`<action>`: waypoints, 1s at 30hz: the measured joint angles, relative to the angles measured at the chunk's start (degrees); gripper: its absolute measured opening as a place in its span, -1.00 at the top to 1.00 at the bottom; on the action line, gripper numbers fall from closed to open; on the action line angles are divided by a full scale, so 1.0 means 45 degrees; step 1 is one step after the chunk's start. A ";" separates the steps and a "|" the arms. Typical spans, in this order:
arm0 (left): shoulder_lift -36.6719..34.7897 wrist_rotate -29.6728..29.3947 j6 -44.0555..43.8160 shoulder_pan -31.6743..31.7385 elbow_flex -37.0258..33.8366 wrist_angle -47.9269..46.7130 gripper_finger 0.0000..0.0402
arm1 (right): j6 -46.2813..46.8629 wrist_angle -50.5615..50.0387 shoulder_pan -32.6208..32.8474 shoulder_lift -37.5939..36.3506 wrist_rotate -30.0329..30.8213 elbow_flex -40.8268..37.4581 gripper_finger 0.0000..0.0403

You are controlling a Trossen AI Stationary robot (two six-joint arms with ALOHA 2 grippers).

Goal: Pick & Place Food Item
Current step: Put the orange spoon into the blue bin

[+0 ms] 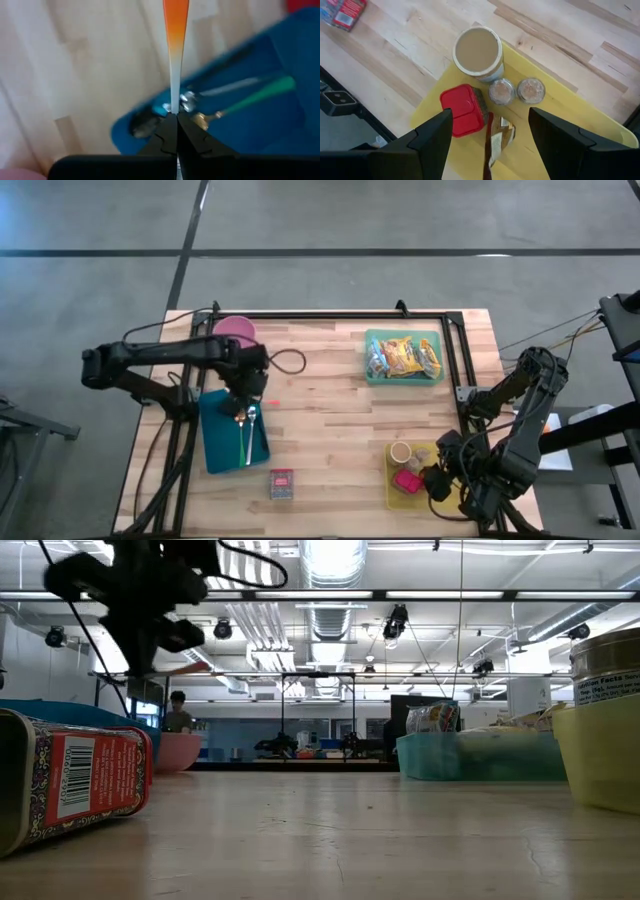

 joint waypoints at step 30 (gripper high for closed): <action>-0.0386 -0.0092 0.1141 -0.4725 -0.2173 0.0035 1.00 | 0.0057 0.0148 -0.0253 0.0000 0.0189 0.0000 -0.27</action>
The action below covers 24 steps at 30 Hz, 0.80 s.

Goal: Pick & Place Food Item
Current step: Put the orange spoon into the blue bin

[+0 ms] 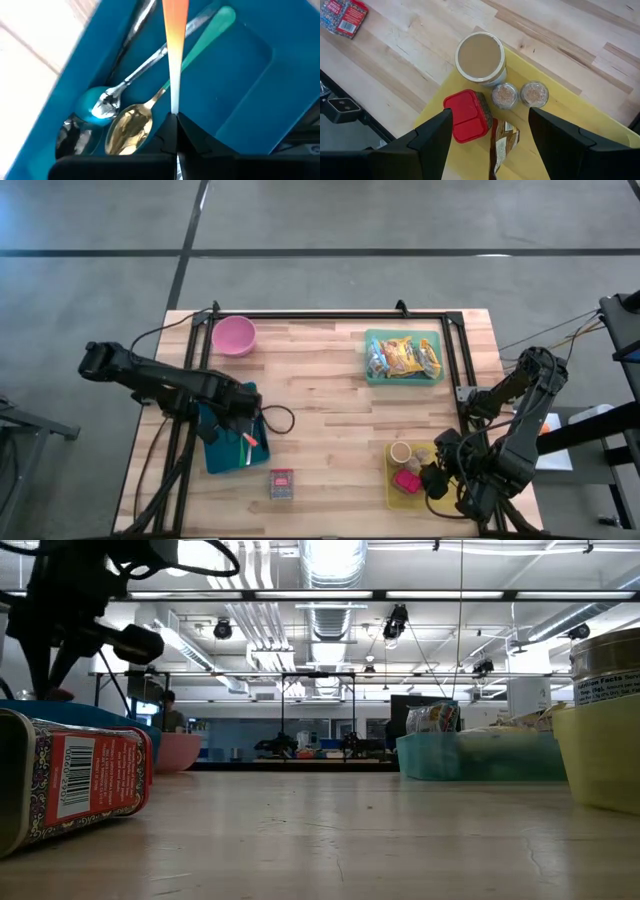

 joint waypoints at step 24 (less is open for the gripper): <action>0.2783 -0.2582 0.2717 -0.0920 -0.0823 0.2925 1.00 | 0.0092 0.0121 -0.0078 0.0000 0.0330 0.0000 -0.27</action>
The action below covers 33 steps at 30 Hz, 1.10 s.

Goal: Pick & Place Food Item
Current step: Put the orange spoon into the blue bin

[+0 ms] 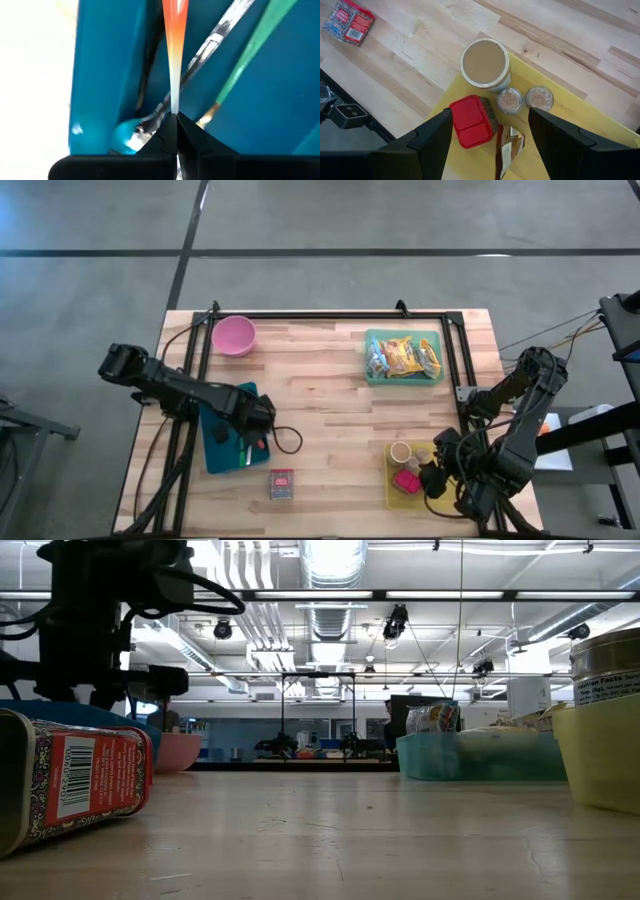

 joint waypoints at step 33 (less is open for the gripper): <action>-0.0024 -0.0383 -0.3765 -0.0246 -0.0591 0.1379 0.51 | 0.0039 0.0147 -0.0005 0.0000 0.0370 0.0000 -0.27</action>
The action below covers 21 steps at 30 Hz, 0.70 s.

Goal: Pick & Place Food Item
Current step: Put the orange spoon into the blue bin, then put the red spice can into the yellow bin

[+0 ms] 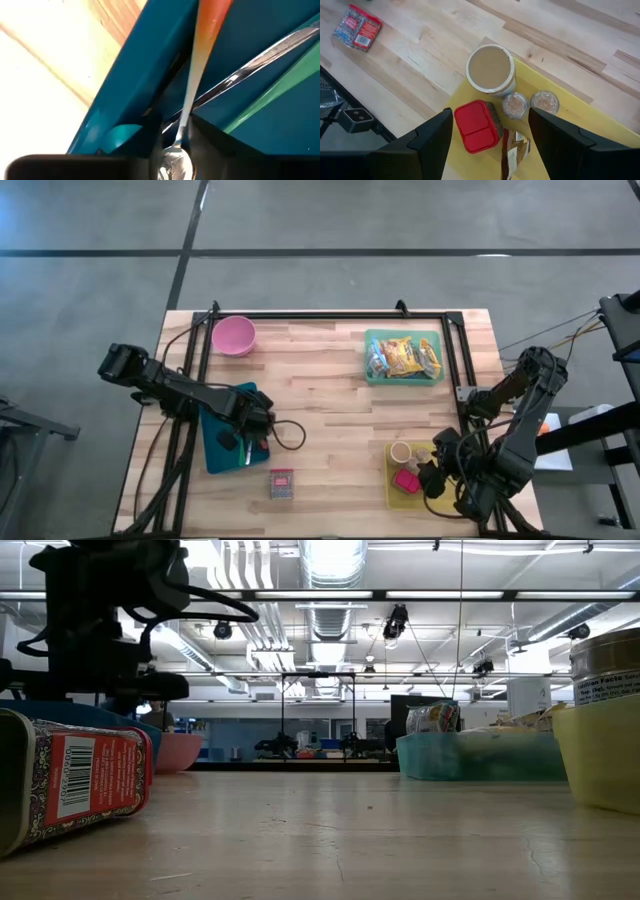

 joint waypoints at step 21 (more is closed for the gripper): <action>-0.0019 -0.0059 -0.3147 0.0000 0.1721 -0.2592 -0.51 | -0.0241 0.0106 -0.0019 0.0000 -0.0015 0.0000 -0.27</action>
